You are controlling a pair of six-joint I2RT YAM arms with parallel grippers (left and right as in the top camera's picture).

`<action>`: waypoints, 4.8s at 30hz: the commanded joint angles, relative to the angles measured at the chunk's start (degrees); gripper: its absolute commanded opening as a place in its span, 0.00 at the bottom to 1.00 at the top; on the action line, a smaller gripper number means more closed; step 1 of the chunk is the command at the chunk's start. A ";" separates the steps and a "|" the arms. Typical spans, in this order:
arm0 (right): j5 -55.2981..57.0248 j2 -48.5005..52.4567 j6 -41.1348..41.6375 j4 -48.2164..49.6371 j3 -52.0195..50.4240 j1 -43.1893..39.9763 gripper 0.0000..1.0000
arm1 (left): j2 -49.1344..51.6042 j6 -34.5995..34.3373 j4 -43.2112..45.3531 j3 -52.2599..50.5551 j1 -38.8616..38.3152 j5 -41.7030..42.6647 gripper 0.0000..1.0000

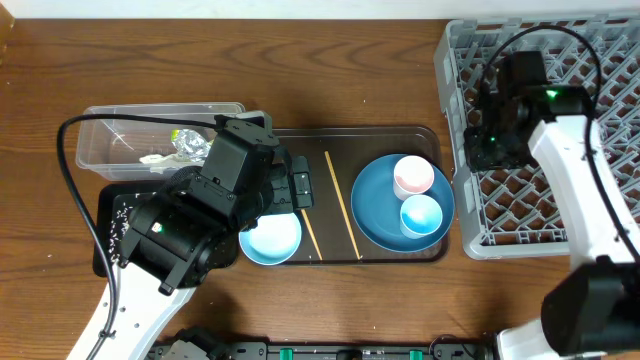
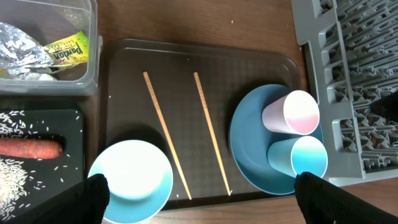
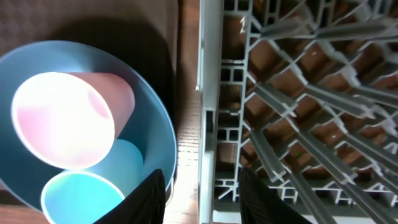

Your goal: Sort waste into correct bins and load items into the dishwasher rack

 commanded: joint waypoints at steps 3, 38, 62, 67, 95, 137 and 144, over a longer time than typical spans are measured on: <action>0.85 3.63 1.46 0.04 -1.42 1.07 0.38 | 0.02 0.59 -0.11 0.28 0.28 0.17 0.98; -3.39 6.12 15.41 -6.82 -7.28 1.09 0.01 | 0.02 0.59 -0.11 0.28 0.28 0.17 0.98; -2.95 6.10 15.78 -14.88 -8.00 2.10 0.01 | 0.02 0.59 -0.11 0.31 0.28 0.17 0.98; -3.08 6.10 16.26 -15.06 -8.63 3.85 0.01 | 0.02 0.59 -0.11 0.28 0.28 0.17 0.98; -2.84 4.15 17.70 -20.68 -8.68 5.60 0.01 | 0.02 0.59 -0.11 0.28 0.28 0.17 0.98; -11.17 4.15 6.01 -19.78 18.67 -0.46 0.99 | 0.02 0.59 -0.11 0.28 0.28 0.17 0.98; -12.11 4.15 4.50 -18.75 18.47 1.97 0.95 | 0.02 0.59 -0.13 0.28 0.28 0.17 0.98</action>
